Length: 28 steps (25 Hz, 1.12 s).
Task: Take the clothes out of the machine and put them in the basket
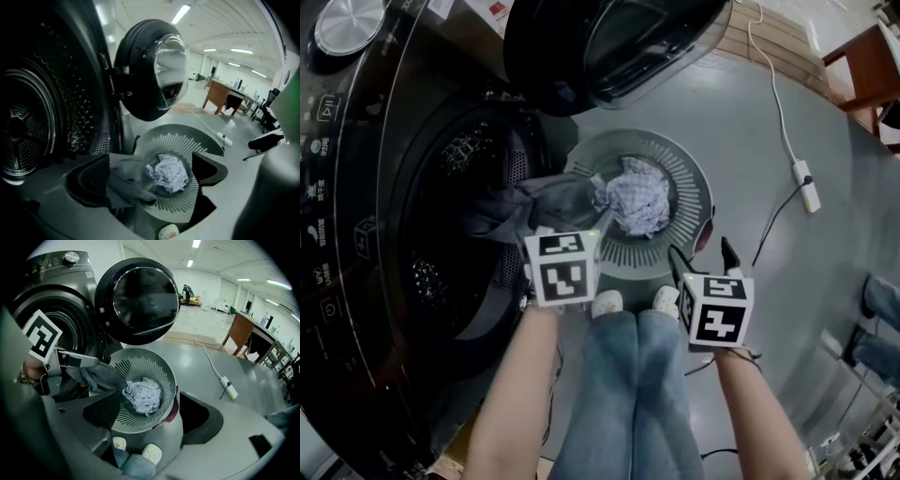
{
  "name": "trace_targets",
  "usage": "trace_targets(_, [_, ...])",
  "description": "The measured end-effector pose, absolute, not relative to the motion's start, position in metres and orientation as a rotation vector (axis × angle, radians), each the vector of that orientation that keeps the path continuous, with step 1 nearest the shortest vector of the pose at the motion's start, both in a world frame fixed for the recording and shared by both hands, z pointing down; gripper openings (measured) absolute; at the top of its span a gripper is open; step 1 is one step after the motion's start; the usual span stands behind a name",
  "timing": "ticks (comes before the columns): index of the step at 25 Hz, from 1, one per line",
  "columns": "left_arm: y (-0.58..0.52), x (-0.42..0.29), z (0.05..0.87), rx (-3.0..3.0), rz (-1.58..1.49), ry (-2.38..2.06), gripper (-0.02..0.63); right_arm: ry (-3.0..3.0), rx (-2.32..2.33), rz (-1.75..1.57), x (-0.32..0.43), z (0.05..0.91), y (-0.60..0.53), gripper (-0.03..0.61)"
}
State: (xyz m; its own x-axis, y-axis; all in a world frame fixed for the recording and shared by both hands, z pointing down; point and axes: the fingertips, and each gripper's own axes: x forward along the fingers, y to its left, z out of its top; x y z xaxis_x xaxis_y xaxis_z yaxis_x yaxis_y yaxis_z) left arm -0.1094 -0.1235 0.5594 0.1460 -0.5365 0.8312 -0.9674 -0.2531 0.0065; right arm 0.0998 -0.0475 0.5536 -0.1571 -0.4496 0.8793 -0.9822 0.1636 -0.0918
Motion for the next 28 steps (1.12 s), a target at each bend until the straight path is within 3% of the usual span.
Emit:
trace_targets(11, [-0.093, -0.275, 0.58, 1.425, 1.367, -1.708, 0.522, -1.744, 1.312, 0.937, 0.066, 0.562, -0.038, 0.393])
trace_targets(19, [-0.104, -0.282, 0.631, 1.468, 1.425, -1.554, 0.525, -1.774, 1.233, 0.876, 0.053, 0.576, -0.035, 0.388])
trace_targets(22, [-0.099, -0.278, 0.643, 1.463, 1.349, -1.487, 0.444, -1.784, 1.21, 0.853, 0.05, 0.58, -0.033, 0.382])
trace_targets(28, [-0.099, -0.267, 0.641, 1.505, 1.366, -1.482, 0.389, -1.776, 1.207, 0.872, 0.05, 0.58, -0.027, 0.362])
